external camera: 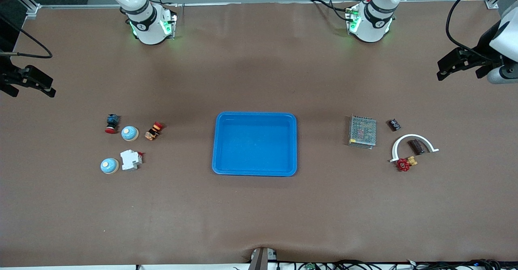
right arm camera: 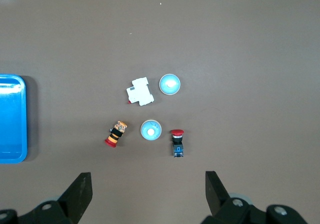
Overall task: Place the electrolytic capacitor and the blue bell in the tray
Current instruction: 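Reach the left gripper to the small capacitor while the right gripper reaches a bell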
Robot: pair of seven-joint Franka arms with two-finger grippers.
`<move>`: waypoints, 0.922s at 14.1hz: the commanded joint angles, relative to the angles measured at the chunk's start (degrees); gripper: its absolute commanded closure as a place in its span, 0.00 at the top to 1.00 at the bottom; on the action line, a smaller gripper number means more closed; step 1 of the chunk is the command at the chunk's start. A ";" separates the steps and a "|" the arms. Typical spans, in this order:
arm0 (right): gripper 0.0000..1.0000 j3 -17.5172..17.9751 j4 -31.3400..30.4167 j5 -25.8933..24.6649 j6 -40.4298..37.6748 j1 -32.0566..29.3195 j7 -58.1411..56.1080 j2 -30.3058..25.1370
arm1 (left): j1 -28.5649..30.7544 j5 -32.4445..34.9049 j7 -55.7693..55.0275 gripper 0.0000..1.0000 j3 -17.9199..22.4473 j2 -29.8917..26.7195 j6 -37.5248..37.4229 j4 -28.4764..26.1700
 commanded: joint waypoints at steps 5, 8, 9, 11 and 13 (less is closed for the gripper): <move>1.00 0.09 -0.13 0.80 -0.77 -0.31 -0.37 -0.82 | 0.01 1.65 -0.15 1.00 -0.12 0.21 -1.10 0.66; 1.00 0.09 -0.04 0.97 -0.59 -0.31 -0.29 -0.74 | 0.09 1.83 -0.50 1.00 -0.13 0.74 -0.93 -1.87; 1.00 0.09 0.14 0.98 -0.59 -0.39 -0.29 -0.65 | 0.18 1.83 -0.68 1.00 -0.04 1.00 -0.49 -3.02; 1.00 0.09 0.22 0.98 -0.24 -0.22 -0.37 -0.47 | 0.96 2.01 -0.77 1.00 -0.12 0.92 1.87 -6.97; 1.00 0.17 0.58 0.89 -0.15 0.22 -0.64 0.40 | 2.99 1.92 -0.77 1.00 -0.30 0.83 4.77 -10.83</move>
